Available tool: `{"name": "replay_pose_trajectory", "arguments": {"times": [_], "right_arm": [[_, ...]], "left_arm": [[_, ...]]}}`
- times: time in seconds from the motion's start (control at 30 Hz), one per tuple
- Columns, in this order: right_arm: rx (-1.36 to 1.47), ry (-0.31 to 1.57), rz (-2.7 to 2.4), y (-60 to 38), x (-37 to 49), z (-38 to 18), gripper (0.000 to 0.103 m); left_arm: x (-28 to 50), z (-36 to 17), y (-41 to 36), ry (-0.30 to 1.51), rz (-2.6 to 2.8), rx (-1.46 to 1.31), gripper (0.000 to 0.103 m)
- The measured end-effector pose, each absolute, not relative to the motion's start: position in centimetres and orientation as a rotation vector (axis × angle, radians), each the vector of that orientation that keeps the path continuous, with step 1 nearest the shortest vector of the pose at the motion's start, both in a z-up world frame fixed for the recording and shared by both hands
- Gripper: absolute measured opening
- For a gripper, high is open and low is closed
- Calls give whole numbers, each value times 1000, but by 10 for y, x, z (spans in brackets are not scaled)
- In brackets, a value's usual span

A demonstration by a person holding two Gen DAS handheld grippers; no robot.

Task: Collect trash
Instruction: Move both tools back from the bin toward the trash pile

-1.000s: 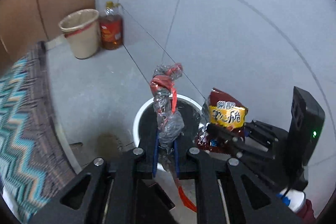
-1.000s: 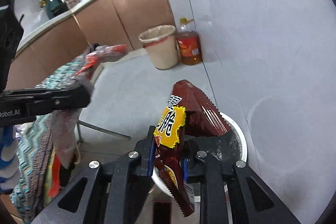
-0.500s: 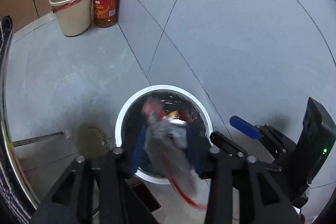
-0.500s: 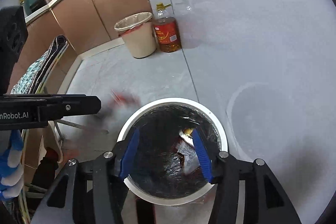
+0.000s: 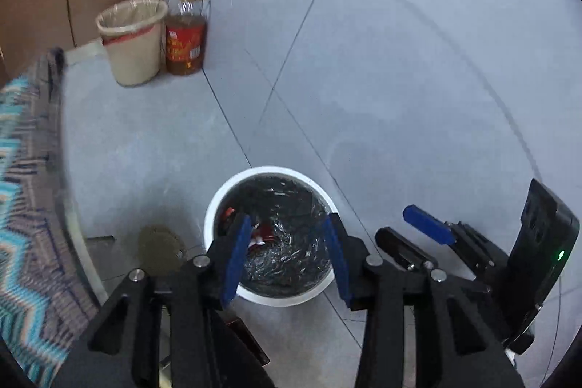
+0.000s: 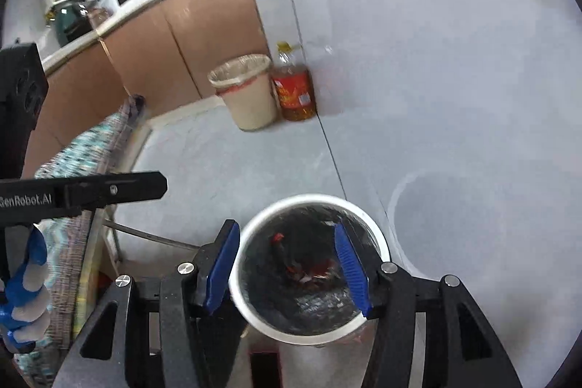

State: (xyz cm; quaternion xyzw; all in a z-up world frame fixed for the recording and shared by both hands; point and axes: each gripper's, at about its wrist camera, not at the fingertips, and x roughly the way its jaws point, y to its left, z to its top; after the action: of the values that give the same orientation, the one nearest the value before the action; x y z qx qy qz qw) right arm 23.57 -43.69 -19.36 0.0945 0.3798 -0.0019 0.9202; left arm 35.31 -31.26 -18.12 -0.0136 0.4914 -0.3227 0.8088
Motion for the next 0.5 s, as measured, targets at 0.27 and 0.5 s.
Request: {"name": "replay_pose_trajectory", "arguments": {"times": [0.27, 0.5], "right_arm": [[110, 611, 84, -376, 191, -108, 52], [60, 471, 142, -325, 148, -47, 56]], "left_arm": [[298, -106, -241, 875, -664, -51, 41], [240, -41, -170, 670, -612, -58, 41]]}}
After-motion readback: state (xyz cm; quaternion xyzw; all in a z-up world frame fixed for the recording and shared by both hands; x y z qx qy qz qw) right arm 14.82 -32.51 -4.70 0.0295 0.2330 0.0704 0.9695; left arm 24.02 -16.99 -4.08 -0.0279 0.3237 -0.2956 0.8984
